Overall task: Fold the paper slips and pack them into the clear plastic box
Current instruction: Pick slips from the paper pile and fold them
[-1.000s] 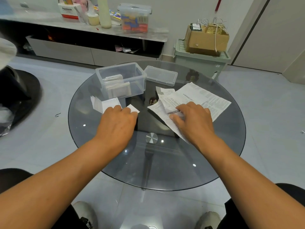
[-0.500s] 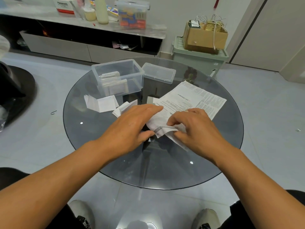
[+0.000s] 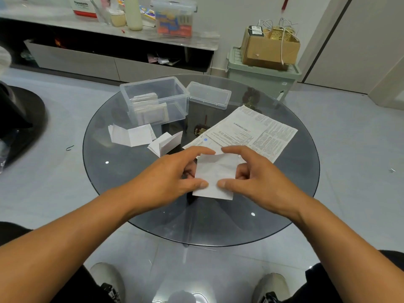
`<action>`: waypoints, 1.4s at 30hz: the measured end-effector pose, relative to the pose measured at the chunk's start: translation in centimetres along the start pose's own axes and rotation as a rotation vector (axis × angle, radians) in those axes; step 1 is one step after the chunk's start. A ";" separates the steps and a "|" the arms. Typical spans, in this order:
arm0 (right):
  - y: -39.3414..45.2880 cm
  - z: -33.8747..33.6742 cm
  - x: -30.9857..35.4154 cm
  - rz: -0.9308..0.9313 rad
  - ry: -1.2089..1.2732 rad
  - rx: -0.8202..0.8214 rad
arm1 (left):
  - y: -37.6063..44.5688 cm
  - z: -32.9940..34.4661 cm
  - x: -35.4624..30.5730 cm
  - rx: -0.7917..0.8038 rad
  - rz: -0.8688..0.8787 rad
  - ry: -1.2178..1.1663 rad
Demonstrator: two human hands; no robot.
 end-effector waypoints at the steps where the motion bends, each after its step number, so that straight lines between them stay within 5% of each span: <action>1: 0.2 0.1 -0.3 0.008 -0.036 -0.037 | 0.0 0.2 0.0 -0.013 -0.005 -0.014; 4: 0.4 0.0 -0.5 0.027 -0.149 -0.120 | 0.0 0.4 0.3 -0.046 -0.047 0.032; 7: 0.4 -0.5 -0.6 0.036 -0.220 -0.186 | 0.0 -0.1 -1.0 -0.075 0.094 0.260; 11: 0.7 -0.9 -0.9 0.037 -0.281 -0.223 | -0.1 0.7 -1.8 0.080 0.266 0.530; 19: 0.6 0.6 0.2 -0.038 -0.507 0.004 | 0.0 1.3 -2.8 0.094 0.390 0.698; 23: 0.0 0.9 0.7 -0.096 -0.594 0.051 | 0.5 1.2 -2.2 0.051 0.351 0.566; 30: 0.2 0.9 1.2 -0.186 -0.481 -0.030 | 1.2 0.0 1.0 0.023 -0.017 0.010; 36: 0.4 0.2 0.1 -0.025 -0.268 -0.125 | 0.7 0.5 0.7 0.092 -0.072 -0.011; 42: 1.2 0.7 -0.8 0.034 -0.225 -0.166 | 1.0 0.6 1.3 -0.004 -0.064 0.113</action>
Point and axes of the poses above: each hand's wrist, its own y-axis towards the middle knuckle, its own z-axis out of the palm, x = y × z, the point moved 10 cm from there along y, towards the middle knuckle, and after that the axes turned 7 degrees about -y, right-handed, at the moved point
